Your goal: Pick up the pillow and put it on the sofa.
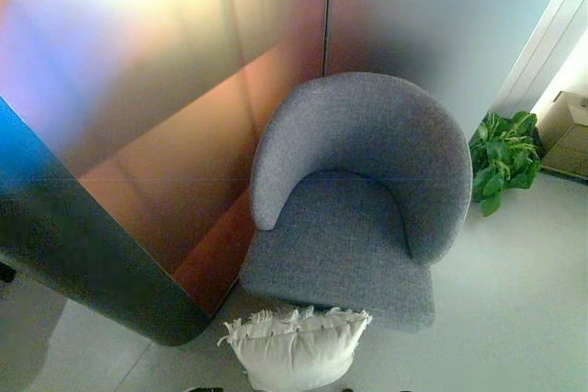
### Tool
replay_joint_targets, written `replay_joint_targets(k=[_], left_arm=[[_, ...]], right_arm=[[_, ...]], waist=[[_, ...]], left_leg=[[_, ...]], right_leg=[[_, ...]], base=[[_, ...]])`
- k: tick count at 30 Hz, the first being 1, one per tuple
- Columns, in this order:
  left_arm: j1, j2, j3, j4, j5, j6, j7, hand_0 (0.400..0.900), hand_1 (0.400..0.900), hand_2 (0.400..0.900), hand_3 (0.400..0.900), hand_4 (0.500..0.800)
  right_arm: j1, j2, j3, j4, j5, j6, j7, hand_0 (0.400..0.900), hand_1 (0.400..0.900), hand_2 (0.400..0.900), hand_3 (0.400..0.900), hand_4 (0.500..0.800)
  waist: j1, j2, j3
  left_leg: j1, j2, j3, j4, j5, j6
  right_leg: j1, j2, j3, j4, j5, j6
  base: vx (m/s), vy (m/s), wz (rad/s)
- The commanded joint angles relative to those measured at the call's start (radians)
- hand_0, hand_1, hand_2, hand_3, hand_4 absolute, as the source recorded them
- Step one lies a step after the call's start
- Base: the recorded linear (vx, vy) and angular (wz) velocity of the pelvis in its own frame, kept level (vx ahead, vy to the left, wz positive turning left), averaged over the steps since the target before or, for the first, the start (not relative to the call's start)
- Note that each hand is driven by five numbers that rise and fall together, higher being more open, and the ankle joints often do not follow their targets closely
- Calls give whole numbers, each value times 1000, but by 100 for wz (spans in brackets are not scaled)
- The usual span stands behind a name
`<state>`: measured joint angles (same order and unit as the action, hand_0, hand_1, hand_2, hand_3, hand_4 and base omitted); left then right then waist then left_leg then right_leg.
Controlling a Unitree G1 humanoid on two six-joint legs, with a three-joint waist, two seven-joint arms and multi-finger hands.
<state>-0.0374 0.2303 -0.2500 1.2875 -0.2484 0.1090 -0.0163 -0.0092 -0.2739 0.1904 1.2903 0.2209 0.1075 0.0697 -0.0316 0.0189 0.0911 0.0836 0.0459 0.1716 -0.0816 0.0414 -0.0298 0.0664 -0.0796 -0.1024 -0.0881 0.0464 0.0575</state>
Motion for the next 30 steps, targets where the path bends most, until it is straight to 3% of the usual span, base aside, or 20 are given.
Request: replay_joint_targets(k=[1, 13, 30], left_arm=[[-101, 28, 32, 39, -81, 14, 39, 900, 900, 900, 900, 800], [-305, 36, 11, 5, -218, -4, 123, 900, 900, 900, 900, 800], [-565, 115, 21, 6, -425, -27, 135, 900, 900, 900, 900, 800]], right_arm=[[-98, -15, 42, 13, -9, 11, -12, 900, 900, 900, 900, 800], [-215, -76, 92, -42, 50, -5, -18, 900, 900, 900, 900, 800], [-358, -124, 126, -53, 114, -12, -2, 900, 900, 900, 900, 800]], waist=[[-23, -26, 86], [-54, -16, 272], [-97, -34, 421]], left_leg=[[-8, -74, -11, 10, -70, 21], [-227, -58, -4, 110, -39, 4], [-501, -46, 22, 254, -31, -21]], right_leg=[[-37, -7, -26, 15, 3, 54], [-245, 0, 14, 110, -4, 32], [-528, 6, 15, 257, -17, 21]], base=[[-160, 28, -1], [-148, 9, -5], [-77, -2, -1]])
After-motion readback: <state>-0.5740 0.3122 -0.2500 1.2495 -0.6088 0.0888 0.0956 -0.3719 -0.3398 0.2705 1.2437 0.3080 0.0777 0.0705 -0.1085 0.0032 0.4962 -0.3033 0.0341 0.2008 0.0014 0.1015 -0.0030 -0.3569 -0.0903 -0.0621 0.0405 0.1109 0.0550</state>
